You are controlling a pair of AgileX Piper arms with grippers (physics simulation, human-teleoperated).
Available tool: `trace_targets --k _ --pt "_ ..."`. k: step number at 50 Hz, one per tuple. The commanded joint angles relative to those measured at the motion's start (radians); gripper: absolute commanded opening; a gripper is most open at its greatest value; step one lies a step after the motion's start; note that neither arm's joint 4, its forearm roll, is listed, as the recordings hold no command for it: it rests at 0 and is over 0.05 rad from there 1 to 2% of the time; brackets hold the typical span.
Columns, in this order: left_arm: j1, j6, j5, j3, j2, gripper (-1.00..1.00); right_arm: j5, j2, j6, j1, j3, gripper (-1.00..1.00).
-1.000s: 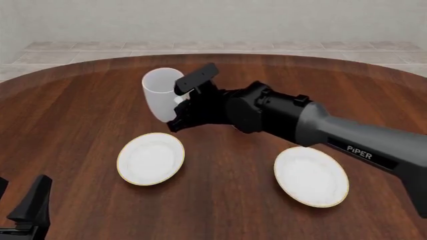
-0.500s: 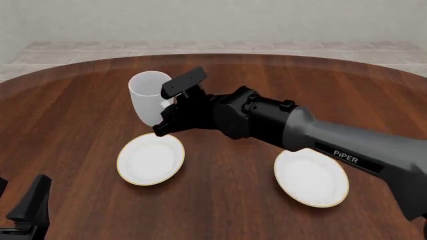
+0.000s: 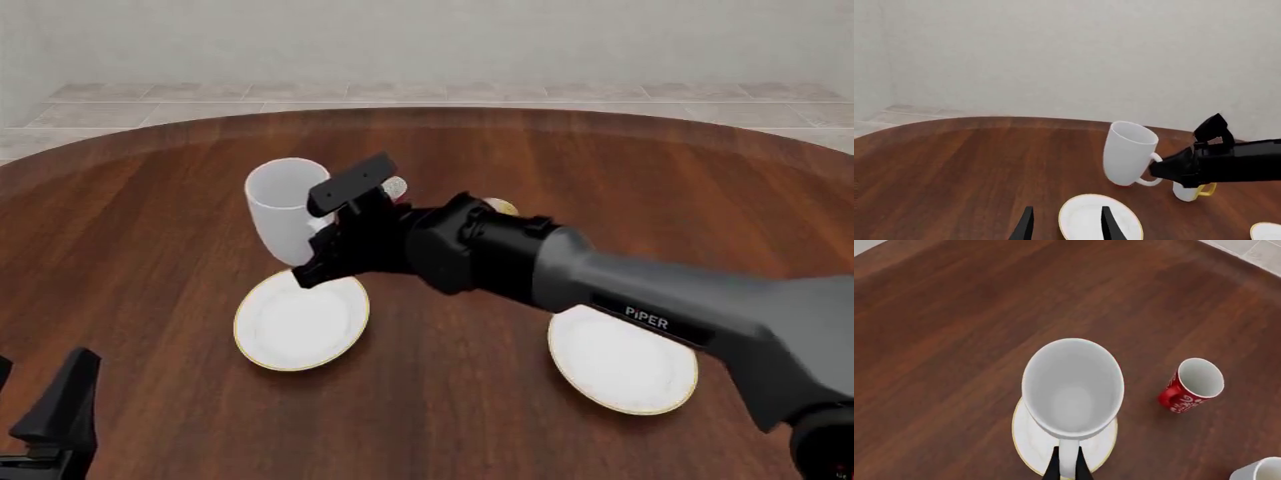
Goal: Put the white mug on the left plate.
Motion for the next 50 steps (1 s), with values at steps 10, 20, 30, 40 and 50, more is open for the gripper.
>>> trace_targets --k 10,20,30,40,50 --pt "0.001 -0.003 0.002 -0.002 0.0 1.0 -0.025 0.049 0.013 0.009 -0.012 -1.0" --pt "-0.002 -0.003 0.003 -0.002 0.0 1.0 -0.036 0.057 0.018 0.009 0.005 -1.0" --pt "-0.004 -0.005 0.002 -0.002 0.0 1.0 -0.042 0.074 0.027 0.004 0.016 -1.0" --pt "-0.004 -0.004 0.002 0.0 0.0 1.0 -0.053 0.084 0.037 0.01 0.025 -1.0" --pt "-0.005 -0.003 0.003 0.001 0.0 1.0 -0.066 0.09 0.051 0.02 0.035 -1.0"
